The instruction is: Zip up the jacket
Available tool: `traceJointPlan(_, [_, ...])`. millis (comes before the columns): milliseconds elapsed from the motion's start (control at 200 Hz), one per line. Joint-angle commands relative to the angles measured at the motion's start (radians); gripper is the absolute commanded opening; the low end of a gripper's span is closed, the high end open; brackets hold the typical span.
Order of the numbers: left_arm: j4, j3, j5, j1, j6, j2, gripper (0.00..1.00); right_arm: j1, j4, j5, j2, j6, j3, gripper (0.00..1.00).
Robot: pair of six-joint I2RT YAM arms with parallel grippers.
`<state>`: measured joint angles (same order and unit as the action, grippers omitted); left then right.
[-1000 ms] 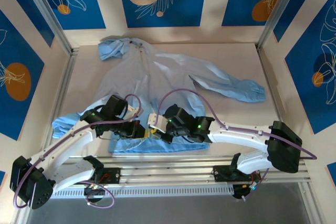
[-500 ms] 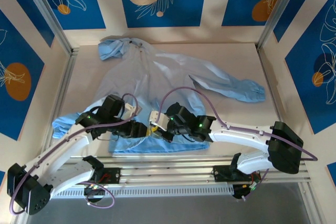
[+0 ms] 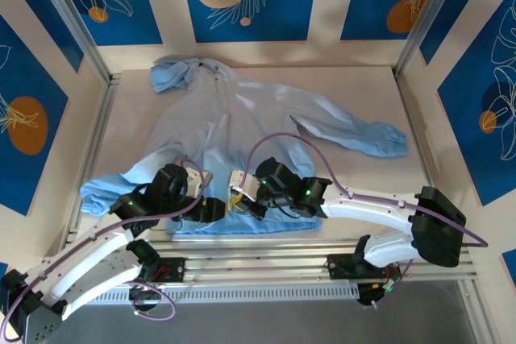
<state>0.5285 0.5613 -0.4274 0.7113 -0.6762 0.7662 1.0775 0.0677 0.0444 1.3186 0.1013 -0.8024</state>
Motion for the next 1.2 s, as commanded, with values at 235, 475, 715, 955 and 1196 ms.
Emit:
traceJointPlan(235, [-0.063,-0.029,0.06,0.043,-0.093,-0.04,0.0,-0.001,0.019,-0.049,-0.013,-0.028,-0.031,0.0])
traceJointPlan(475, [0.066,-0.035,0.045,0.055,-0.122,-0.155,0.0,0.001,0.136,-0.046,0.042,-0.066,-0.13,0.0])
traceJointPlan(715, [0.151,-0.06,0.029,0.058,-0.143,-0.223,0.0,0.028,0.192,0.045,0.128,-0.053,-0.194,0.0])
traceJointPlan(955, [0.238,-0.057,0.083,0.059,-0.145,-0.235,0.0,0.019,0.212,0.112,0.147,-0.065,-0.197,0.0])
traceJointPlan(1196, [0.198,-0.045,0.074,0.06,-0.114,-0.177,0.0,0.026,0.082,0.008,0.139,-0.031,-0.151,0.0])
